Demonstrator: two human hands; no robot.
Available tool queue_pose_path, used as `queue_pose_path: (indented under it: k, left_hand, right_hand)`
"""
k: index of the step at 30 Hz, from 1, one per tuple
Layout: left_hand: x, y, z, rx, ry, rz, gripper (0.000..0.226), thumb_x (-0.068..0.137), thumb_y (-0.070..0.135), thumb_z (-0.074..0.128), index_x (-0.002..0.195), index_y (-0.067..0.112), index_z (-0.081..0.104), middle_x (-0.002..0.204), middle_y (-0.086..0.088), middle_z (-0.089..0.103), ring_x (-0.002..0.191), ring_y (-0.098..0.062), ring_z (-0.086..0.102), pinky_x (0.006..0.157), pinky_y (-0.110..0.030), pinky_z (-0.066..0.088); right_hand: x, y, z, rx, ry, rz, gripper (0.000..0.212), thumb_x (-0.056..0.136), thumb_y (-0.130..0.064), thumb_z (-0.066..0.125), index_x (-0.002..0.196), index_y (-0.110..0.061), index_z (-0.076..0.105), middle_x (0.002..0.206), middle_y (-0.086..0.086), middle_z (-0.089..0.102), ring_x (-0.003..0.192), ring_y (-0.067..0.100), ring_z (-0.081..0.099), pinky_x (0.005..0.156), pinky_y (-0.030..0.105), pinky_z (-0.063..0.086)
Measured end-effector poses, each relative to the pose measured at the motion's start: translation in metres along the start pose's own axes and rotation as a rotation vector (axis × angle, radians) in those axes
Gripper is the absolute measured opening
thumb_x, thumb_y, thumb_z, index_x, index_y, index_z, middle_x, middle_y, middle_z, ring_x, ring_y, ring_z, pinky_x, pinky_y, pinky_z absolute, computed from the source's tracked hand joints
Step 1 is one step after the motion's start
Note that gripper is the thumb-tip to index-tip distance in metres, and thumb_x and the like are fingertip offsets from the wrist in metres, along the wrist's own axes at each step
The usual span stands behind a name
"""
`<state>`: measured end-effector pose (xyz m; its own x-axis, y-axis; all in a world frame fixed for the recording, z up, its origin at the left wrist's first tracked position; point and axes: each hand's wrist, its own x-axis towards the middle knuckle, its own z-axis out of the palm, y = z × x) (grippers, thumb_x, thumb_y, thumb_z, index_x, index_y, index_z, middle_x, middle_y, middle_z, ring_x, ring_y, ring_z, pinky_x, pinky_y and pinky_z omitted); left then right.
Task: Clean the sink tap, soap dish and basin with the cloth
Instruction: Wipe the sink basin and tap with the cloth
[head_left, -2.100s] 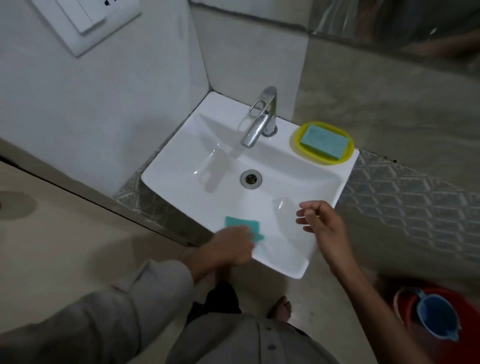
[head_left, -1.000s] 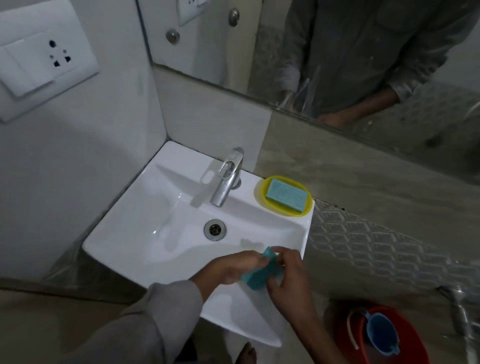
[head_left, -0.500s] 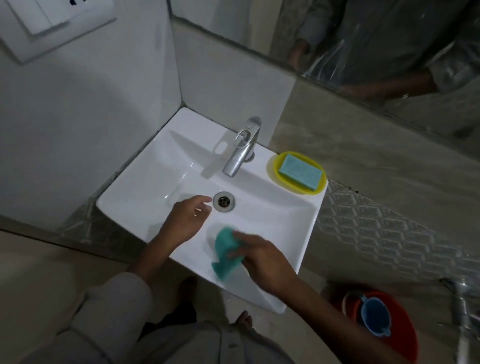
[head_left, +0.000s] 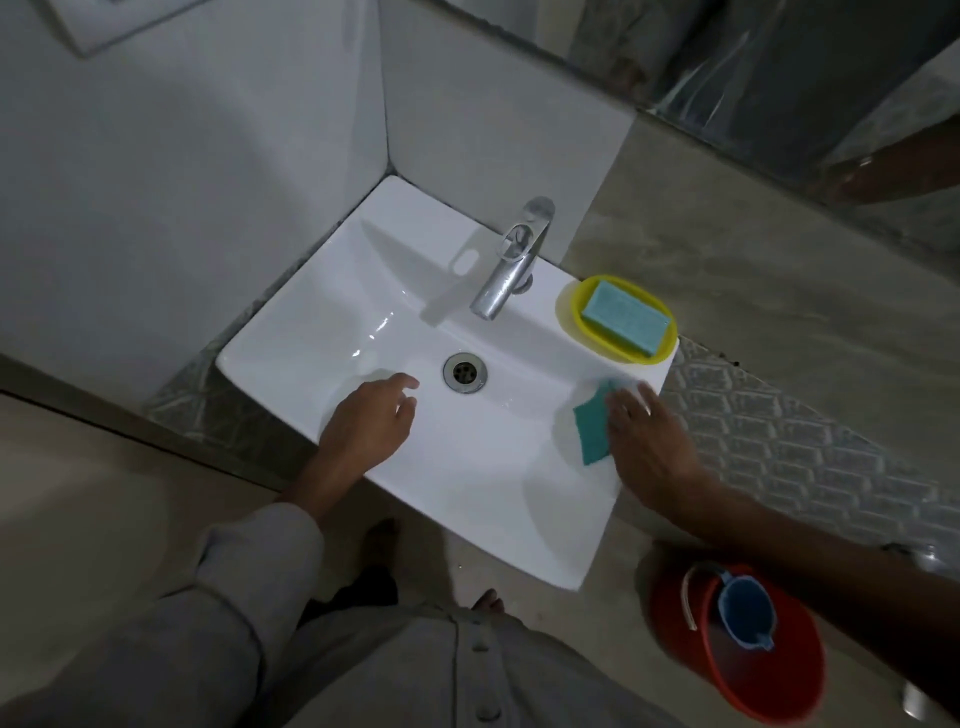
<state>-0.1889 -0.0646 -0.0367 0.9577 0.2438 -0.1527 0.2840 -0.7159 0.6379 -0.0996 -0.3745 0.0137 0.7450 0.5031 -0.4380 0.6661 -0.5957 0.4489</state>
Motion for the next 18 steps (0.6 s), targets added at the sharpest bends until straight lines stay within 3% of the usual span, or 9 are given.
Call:
queue_pose_path:
  k: [3, 6, 8, 12, 18]
  left_hand:
    - [-0.001, 0.0, 0.001, 0.001, 0.062, 0.023, 0.028, 0.094, 0.019, 0.051, 0.12, 0.015, 0.06, 0.1, -0.008, 0.072, 0.092, -0.025, 0.066, 0.082, -0.037, 0.052]
    - [-0.001, 0.0, 0.003, -0.001, 0.098, 0.04, 0.026, 0.094, 0.02, 0.052, 0.117, 0.016, 0.062, 0.097, -0.006, 0.073, 0.088, -0.024, 0.067, 0.079, -0.036, 0.054]
    - [-0.003, 0.0, 0.002, -0.042, 0.152, 0.038, 0.024, 0.093, 0.019, 0.051, 0.115, 0.017, 0.063, 0.095, -0.003, 0.073, 0.087, -0.021, 0.067, 0.079, -0.035, 0.054]
    - [-0.005, -0.002, -0.006, -0.198, 0.343, 0.024, 0.023, 0.09, 0.009, 0.054, 0.109, 0.016, 0.065, 0.094, 0.002, 0.072, 0.088, -0.015, 0.066, 0.08, -0.03, 0.053]
    - [0.017, -0.038, -0.042, -0.016, 0.523, 0.037, 0.024, 0.088, 0.016, 0.049, 0.105, 0.015, 0.066, 0.089, -0.001, 0.071, 0.085, -0.025, 0.064, 0.072, -0.037, 0.053]
  right_hand:
    - [-0.03, -0.049, -0.009, 0.196, -0.087, 0.096, 0.043, 0.098, -0.012, 0.029, 0.137, 0.003, 0.039, 0.145, 0.026, 0.037, 0.136, 0.037, 0.033, 0.117, 0.047, 0.017]
    - [-0.054, -0.104, -0.027, 0.245, -0.185, -0.127, 0.031, 0.094, -0.01, 0.035, 0.111, -0.003, 0.061, 0.116, 0.021, 0.059, 0.111, 0.033, 0.052, 0.105, 0.045, 0.029]
    - [-0.048, -0.122, -0.042, 0.27, -0.202, -0.212, 0.026, 0.089, -0.006, 0.04, 0.101, -0.006, 0.063, 0.105, 0.017, 0.064, 0.1, 0.03, 0.058, 0.095, 0.043, 0.035]
    - [-0.006, -0.125, -0.066, 0.422, -0.208, -0.205, 0.023, 0.089, -0.01, 0.045, 0.104, -0.004, 0.063, 0.108, 0.015, 0.064, 0.097, 0.033, 0.064, 0.073, 0.032, 0.041]
    - [0.015, -0.138, -0.071, 0.645, -0.181, -0.182, 0.034, 0.092, -0.036, 0.052, 0.108, -0.007, 0.062, 0.109, 0.016, 0.065, 0.101, 0.034, 0.062, 0.08, 0.034, 0.046]
